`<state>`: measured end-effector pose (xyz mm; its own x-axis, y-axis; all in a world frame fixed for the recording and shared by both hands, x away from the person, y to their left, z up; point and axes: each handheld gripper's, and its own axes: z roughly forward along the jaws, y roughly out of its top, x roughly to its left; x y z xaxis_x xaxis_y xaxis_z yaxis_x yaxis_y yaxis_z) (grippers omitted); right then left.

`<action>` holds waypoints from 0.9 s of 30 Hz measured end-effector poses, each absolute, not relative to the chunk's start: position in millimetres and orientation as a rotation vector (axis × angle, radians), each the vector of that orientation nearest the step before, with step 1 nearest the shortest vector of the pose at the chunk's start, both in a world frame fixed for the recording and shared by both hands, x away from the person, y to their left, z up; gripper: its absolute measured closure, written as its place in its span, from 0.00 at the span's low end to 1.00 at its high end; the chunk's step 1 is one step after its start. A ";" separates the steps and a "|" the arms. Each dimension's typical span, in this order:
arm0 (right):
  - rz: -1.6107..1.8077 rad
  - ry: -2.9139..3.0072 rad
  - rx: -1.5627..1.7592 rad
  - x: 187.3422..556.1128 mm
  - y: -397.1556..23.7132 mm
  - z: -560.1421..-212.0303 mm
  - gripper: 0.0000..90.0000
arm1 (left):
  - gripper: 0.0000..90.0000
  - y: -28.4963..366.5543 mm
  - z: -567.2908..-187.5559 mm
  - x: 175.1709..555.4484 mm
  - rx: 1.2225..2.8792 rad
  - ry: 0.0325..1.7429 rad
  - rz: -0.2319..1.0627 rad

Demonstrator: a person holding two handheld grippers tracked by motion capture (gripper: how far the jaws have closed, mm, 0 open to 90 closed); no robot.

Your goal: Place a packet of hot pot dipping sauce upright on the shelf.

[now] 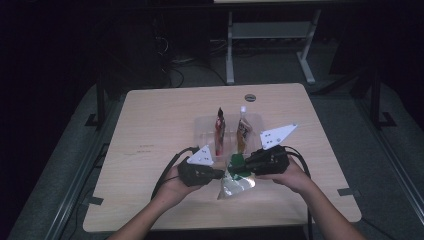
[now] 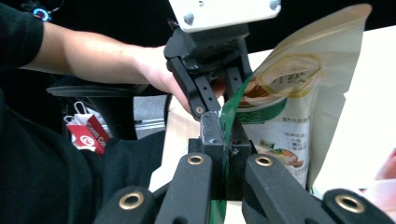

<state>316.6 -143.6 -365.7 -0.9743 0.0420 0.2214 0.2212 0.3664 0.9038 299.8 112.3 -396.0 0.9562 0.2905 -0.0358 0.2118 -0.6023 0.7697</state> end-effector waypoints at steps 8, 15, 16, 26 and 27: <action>-1.678 -2.543 -0.246 327.4 -148.2 -353.4 1.00 | 0.97 116.5 -390.0 298.7 2.198 0.353 0.119; -1.717 -2.549 -0.292 338.2 -157.1 -346.5 1.00 | 0.94 115.4 -389.4 298.3 2.184 0.328 0.108; -1.723 -2.550 -0.297 339.5 -158.2 -345.6 1.00 | 0.94 114.2 -389.4 297.6 2.188 0.319 0.111; -1.736 -2.577 -0.338 355.0 -162.0 -337.2 1.00 | 0.93 107.2 -387.0 306.9 2.179 0.317 0.133; -1.737 -2.582 -0.340 356.0 -163.0 -336.7 1.00 | 0.93 106.1 -387.0 307.9 2.176 0.320 0.129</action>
<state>356.0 -163.0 -336.7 -0.9764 0.1728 0.1296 0.1851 0.3606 0.9142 307.9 106.1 -387.0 0.9609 0.2757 -0.0249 0.1810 -0.5577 0.8101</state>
